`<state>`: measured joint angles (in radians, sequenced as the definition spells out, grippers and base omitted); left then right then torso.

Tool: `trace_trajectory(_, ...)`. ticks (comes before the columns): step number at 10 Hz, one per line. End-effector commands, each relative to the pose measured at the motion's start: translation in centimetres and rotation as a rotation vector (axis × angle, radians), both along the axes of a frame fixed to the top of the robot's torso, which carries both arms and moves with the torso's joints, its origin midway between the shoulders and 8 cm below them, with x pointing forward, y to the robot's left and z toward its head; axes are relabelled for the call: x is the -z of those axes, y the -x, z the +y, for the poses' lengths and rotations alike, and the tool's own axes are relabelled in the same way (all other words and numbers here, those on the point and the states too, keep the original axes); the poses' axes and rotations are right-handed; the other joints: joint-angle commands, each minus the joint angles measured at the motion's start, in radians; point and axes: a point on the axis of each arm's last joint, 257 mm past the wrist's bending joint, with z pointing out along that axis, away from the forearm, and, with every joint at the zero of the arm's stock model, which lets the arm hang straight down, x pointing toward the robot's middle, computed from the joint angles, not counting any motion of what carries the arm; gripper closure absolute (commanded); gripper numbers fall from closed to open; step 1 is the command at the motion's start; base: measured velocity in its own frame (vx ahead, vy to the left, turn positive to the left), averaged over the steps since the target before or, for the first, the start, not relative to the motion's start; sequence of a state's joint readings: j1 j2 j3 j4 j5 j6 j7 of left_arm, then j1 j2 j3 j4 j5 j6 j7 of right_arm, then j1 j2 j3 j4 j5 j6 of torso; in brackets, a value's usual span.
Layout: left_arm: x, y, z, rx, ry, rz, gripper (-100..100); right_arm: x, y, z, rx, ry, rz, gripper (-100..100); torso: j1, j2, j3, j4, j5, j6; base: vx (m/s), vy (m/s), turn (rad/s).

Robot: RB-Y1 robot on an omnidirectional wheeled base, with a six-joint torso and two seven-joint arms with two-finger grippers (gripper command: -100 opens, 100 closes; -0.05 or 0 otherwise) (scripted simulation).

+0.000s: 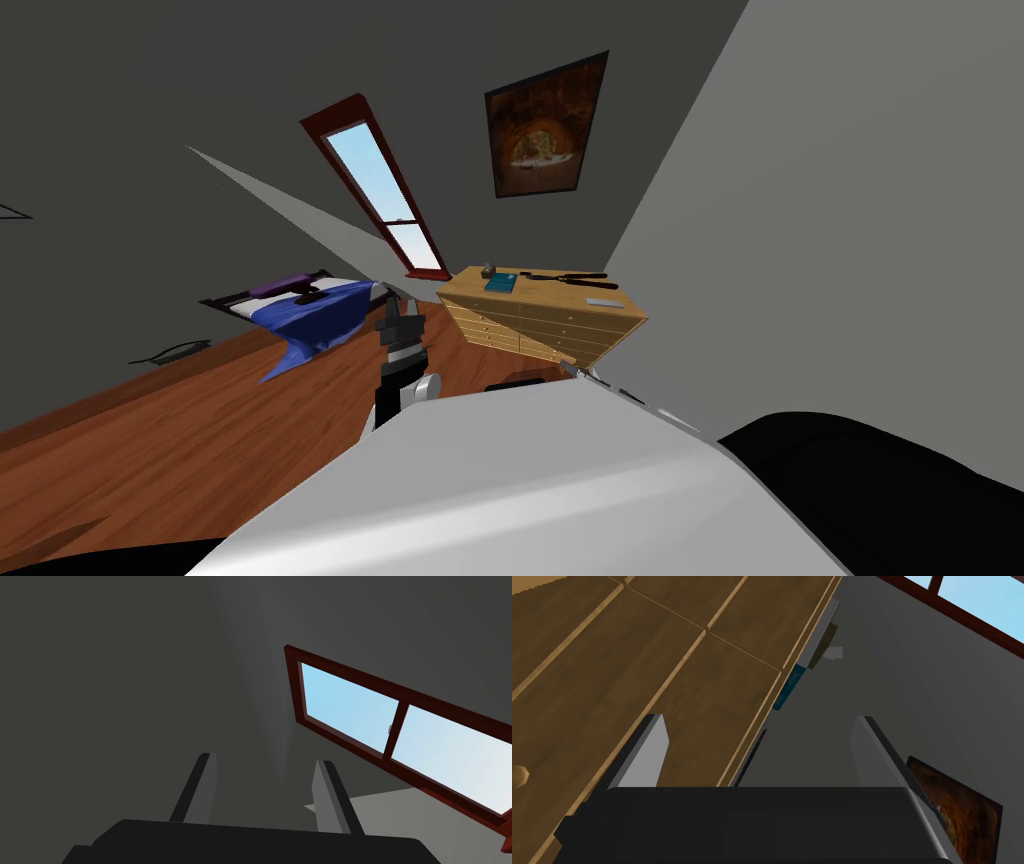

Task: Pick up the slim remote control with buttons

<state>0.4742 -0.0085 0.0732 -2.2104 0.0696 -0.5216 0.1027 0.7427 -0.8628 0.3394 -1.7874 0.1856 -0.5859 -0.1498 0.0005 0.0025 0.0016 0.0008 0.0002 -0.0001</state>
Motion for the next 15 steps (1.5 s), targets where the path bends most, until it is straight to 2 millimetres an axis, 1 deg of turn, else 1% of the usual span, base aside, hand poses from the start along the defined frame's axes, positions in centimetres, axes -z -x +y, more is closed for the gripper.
trace_trajectory(1, 0.0, 0.0, 0.0, 0.000, 0.000, 0.000, 0, 0.5, 0.9, -0.9, -0.026, 0.040, 0.029, -100, 0.000, 0.000, 0.000, 0.000, 0.000, 0.000, -0.028, 0.036, 0.088)
trace_trajectory(2, 0.0, 0.0, 0.0, 0.000, 0.000, 0.000, 0, 0.5, 1.0, -1.1, -0.032, 0.048, 0.032, -100, 0.000, 0.000, 0.000, 0.000, 0.000, 0.000, -0.013, 0.014, -0.009)
trace_trajectory(3, 0.0, 0.0, 0.0, 0.000, 0.000, 0.000, 0, 2.5, 2.7, -2.8, -0.059, 0.107, 0.083, -100, -0.001, -0.001, 0.000, 0.000, 0.000, 0.001, -0.031, 0.029, 0.172)
trace_trajectory(4, 0.0, 0.0, 0.0, 0.000, 0.000, 0.000, 0, 2.6, 3.0, -3.4, -0.078, 0.129, 0.090, -100, 0.000, 0.000, 0.000, 0.000, 0.000, 0.000, -0.026, 0.028, 0.088)
trace_trajectory(5, 0.0, 0.0, 0.0, 0.000, 0.000, 0.000, 0, 3.9, 4.5, -4.7, -0.106, 0.179, 0.128, -100, -0.001, 0.000, 0.000, 0.000, 0.000, 0.001, -0.020, 0.037, 0.150)
trace_trajectory(6, 0.0, 0.0, 0.0, 0.000, 0.000, 0.000, 0, 4.3, 4.9, -5.9, -0.121, 0.211, 0.143, -100, 0.000, 0.000, 0.000, 0.000, 0.000, 0.000, -0.015, 0.029, 0.077)
trace_trajectory(7, 0.0, 0.0, 0.0, 0.000, 0.000, 0.000, 0, 5.3, 6.3, -7.3, -0.151, 0.260, 0.176, -100, 0.000, -0.001, 0.000, 0.000, 0.000, 0.001, -0.014, 0.032, 0.187)
trace_trajectory(8, 0.0, 0.0, 0.0, 0.000, 0.000, 0.000, 0, 5.6, 6.7, -8.6, -0.162, 0.291, 0.192, -100, 0.000, -0.001, -0.001, 0.000, 0.000, 0.000, -0.008, 0.020, 0.091)
trace_trajectory(9, 0.0, 0.0, 0.0, 0.000, 0.000, 0.000, 0, 5.5, 6.7, -9.1, -0.174, 0.307, 0.196, -100, -0.001, -0.001, -0.001, 0.000, 0.000, 0.001, 0.000, 0.004, -0.021)
trace_trajectory(10, 0.0, 0.0, 0.0, 0.000, 0.000, 0.000, 0, 6.7, 8.3, -11.3, -0.200, 0.368, 0.236, -100, -0.002, -0.002, -0.001, 0.000, 0.000, 0.001, 0.002, 0.011, 0.142)
trace_trajectory(12, 0.0, 0.0, 0.0, 0.000, 0.000, 0.000, 0, 6.4, 8.4, -12.4, -0.226, 0.400, 0.244, -100, -0.002, -0.002, -0.001, 0.000, 0.000, 0.000, 0.001, 0.004, 0.057)
trace_trajectory(13, 0.0, 0.0, 0.0, 0.000, 0.000, 0.000, 0, 7.1, 9.8, -14.8, -0.255, 0.465, 0.280, -100, -0.002, -0.002, -0.001, 0.000, 0.000, 0.001, 0.004, 0.008, 0.176)
trace_trajectory(14, 0.0, 0.0, 0.0, 0.000, 0.000, 0.000, 0, 6.8, 9.8, -15.6, -0.272, 0.487, 0.285, -100, -0.002, -0.002, -0.001, 0.000, 0.000, 0.000, 0.007, 0.001, 0.101)
trace_trajectory(15, 0.0, 0.0, 0.0, 0.000, 0.000, 0.000, 0, 6.7, 9.8, -15.9, -0.278, 0.495, 0.287, -100, -0.002, -0.003, -0.001, 0.000, 0.000, 0.001, 0.004, -0.002, -0.020)
